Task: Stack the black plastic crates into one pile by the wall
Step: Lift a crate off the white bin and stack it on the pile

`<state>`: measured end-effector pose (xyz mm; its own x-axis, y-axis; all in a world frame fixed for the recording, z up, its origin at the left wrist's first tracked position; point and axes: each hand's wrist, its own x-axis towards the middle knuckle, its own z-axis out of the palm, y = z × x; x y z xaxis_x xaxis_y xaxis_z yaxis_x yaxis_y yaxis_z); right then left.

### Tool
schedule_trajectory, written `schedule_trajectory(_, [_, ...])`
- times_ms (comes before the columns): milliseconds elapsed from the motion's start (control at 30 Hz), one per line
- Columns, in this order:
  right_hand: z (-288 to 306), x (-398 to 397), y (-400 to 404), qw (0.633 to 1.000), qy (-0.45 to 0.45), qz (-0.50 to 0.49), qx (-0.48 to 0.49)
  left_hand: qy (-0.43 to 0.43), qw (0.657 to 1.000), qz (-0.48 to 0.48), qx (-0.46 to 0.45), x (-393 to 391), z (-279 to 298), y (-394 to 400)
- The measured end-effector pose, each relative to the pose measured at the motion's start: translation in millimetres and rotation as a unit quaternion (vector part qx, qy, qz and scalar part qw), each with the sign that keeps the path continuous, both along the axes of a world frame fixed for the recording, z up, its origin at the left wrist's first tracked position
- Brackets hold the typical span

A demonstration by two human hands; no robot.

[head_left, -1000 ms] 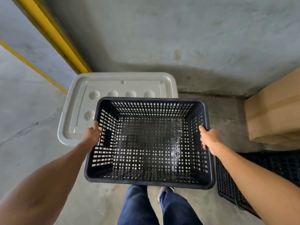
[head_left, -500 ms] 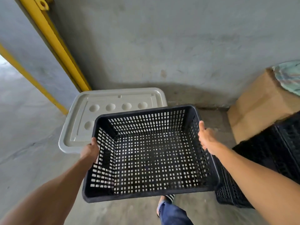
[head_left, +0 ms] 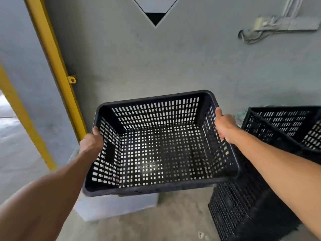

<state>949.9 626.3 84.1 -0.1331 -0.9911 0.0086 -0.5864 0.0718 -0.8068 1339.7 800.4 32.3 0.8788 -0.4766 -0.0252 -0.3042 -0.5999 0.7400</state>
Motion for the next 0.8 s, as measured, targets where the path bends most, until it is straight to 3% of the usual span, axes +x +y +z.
schedule_trajectory(200, [115,-47,16,0.992,-0.06,-0.03,-0.111,-0.037,0.993,-0.009,-0.108,-39,120,-19])
schedule_trajectory(400, [187,-114,4,0.976,-0.075,-0.063,-0.195,-0.071,0.981,-0.015,-0.177,-103,197,-51])
schedule_trajectory(800, [223,-332,-85,0.957,-0.07,-0.126,-0.25,-0.087,0.964,-0.105,-0.226,-308,249,-190])
